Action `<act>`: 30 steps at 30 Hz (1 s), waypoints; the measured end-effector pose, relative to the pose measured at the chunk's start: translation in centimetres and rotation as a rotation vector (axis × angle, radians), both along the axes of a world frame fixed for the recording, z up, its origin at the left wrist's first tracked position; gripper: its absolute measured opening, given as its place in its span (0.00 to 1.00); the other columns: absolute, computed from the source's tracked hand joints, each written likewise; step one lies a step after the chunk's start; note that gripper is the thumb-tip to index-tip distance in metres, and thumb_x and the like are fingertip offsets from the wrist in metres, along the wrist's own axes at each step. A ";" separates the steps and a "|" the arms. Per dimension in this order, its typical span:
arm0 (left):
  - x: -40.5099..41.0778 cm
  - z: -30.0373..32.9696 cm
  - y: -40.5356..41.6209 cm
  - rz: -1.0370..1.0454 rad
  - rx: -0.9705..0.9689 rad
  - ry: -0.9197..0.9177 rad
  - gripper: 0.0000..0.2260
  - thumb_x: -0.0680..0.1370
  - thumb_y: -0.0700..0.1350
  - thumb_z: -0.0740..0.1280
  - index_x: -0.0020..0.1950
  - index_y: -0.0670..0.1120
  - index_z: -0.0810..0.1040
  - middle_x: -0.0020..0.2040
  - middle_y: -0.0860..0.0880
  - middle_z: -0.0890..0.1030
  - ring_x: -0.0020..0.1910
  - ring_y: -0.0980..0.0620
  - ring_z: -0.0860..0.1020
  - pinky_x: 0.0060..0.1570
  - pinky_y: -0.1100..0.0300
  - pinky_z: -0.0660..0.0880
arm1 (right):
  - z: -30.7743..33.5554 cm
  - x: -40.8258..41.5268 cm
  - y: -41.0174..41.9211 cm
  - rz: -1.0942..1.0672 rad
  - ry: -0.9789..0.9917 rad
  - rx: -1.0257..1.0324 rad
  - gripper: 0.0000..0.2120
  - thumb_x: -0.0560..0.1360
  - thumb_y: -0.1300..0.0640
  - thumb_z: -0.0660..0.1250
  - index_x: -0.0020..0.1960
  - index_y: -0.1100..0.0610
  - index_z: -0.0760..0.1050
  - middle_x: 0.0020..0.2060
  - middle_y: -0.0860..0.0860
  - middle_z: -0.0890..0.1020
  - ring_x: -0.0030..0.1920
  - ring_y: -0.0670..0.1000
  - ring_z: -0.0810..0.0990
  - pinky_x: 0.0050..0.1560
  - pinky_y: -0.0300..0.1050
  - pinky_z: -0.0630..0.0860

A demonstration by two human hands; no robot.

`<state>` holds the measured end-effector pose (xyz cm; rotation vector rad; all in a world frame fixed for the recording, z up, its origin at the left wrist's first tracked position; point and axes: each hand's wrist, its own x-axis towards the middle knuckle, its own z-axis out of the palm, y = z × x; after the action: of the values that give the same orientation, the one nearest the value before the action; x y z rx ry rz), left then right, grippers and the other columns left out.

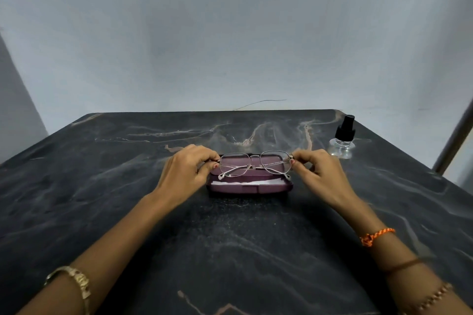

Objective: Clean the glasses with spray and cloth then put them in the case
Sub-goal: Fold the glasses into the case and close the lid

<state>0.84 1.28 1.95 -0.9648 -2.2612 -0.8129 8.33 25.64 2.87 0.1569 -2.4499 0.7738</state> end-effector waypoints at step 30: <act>-0.7 -0.4 -1.3 -0.088 -0.068 -0.400 0.04 0.72 0.43 0.69 0.45 0.46 0.83 0.49 0.52 0.78 0.49 0.52 0.77 0.51 0.54 0.74 | -1.9 -0.3 -0.2 -0.026 -0.094 0.067 0.09 0.72 0.59 0.67 0.49 0.58 0.82 0.45 0.54 0.85 0.45 0.46 0.72 0.44 0.33 0.62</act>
<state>0.14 -0.02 1.57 -1.0108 -2.6130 -1.0507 7.99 25.44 0.99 0.1154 -2.5631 0.7032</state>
